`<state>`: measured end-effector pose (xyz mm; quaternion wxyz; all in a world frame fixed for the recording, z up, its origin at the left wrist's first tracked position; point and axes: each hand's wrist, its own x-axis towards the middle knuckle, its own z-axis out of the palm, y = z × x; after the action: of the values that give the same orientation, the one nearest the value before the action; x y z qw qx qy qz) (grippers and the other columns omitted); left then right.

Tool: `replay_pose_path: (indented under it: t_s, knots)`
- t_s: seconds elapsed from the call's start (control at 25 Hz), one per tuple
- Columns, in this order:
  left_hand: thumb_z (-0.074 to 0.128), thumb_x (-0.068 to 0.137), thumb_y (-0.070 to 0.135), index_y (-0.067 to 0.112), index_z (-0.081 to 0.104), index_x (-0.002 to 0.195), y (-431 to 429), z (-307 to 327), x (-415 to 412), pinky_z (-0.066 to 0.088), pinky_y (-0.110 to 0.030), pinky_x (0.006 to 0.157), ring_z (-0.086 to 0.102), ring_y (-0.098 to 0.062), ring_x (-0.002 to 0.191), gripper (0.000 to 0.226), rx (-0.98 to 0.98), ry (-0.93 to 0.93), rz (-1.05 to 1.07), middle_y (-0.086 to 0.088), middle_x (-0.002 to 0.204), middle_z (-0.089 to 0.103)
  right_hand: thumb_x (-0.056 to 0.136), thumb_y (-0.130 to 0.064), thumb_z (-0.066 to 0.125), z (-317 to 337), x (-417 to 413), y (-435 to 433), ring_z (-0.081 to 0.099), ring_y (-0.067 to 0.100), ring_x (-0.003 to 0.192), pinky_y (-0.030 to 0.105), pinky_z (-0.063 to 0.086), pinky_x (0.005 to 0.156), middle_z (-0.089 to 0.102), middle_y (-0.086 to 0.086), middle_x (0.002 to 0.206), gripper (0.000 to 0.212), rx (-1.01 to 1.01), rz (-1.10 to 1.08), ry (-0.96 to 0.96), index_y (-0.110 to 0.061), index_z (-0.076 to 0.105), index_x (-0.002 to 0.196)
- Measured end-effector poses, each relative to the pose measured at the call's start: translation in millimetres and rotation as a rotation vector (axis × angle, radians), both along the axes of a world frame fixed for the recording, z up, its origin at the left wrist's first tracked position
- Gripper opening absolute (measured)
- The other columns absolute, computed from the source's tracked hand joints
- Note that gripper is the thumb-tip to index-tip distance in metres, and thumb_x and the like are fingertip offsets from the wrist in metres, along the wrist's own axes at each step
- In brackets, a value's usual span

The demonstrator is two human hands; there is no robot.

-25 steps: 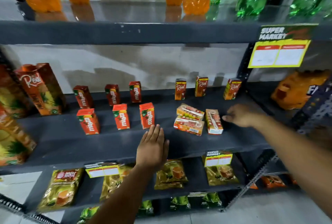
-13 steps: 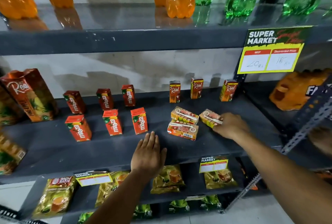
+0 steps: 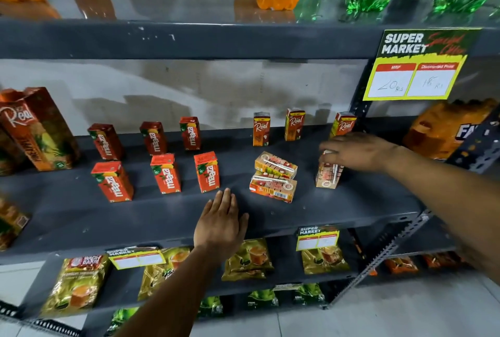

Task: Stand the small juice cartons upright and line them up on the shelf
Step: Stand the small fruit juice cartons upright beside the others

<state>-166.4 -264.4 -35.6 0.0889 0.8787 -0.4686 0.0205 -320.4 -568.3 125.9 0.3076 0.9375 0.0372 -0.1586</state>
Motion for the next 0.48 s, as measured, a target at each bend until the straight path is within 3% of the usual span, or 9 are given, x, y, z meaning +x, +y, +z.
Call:
replay_pose_path:
  t_s: [0.08, 0.2, 0.32, 0.48]
  knots:
    - [0.005, 0.093, 0.055, 0.007, 0.014, 0.148, 0.1, -1.3, -0.2, -0.002, -0.033, 0.114, 0.001, -0.021, 0.146, 0.073, -0.011, -0.006, 0.008, -0.009, 0.16, 0.008, 0.092, -0.031, 0.04, 2.6, -1.2, -1.4, 0.046, 0.028, 0.122, 0.042, 0.046, 0.092, 0.046, 0.003, 0.14, 0.039, -0.055, 0.008, -0.016, -0.029, 0.044, 0.131]
    - [0.002, 0.09, 0.056, 0.008, 0.016, 0.148, -0.6, -2.9, 0.3, -0.001, -0.033, 0.115, 0.003, -0.021, 0.146, 0.077, -0.017, -0.006, 0.012, -0.009, 0.16, 0.01, 0.087, -0.016, 0.057, 2.1, -0.4, -6.2, 0.044, 0.028, 0.126, 0.042, 0.046, 0.094, 0.046, 0.002, 0.143, 0.05, -0.037, 0.021, -0.008, -0.027, 0.043, 0.134]
    - [-0.001, 0.088, 0.057, 0.008, 0.015, 0.148, -1.4, -3.9, 0.6, -0.001, -0.032, 0.114, 0.002, -0.02, 0.146, 0.079, -0.019, 0.001, 0.014, -0.008, 0.16, 0.01, 0.088, -0.021, 0.05, 4.3, -0.1, -6.4, 0.045, 0.025, 0.127, 0.038, 0.044, 0.098, 0.048, -0.002, 0.143, 0.051, 0.121, -0.072, -0.065, -0.028, 0.044, 0.138]
    - [0.001, 0.09, 0.057, 0.008, 0.013, 0.148, -1.3, -3.7, 0.4, -0.002, -0.033, 0.115, 0.0, -0.019, 0.146, 0.077, -0.008, 0.0, 0.015, -0.007, 0.16, 0.008, 0.076, -0.047, 0.067, 6.8, 0.6, -8.0, 0.057, 0.027, 0.112, 0.039, 0.048, 0.093, 0.062, 0.005, 0.125, 0.056, 0.339, -0.447, -0.199, -0.021, 0.055, 0.125]
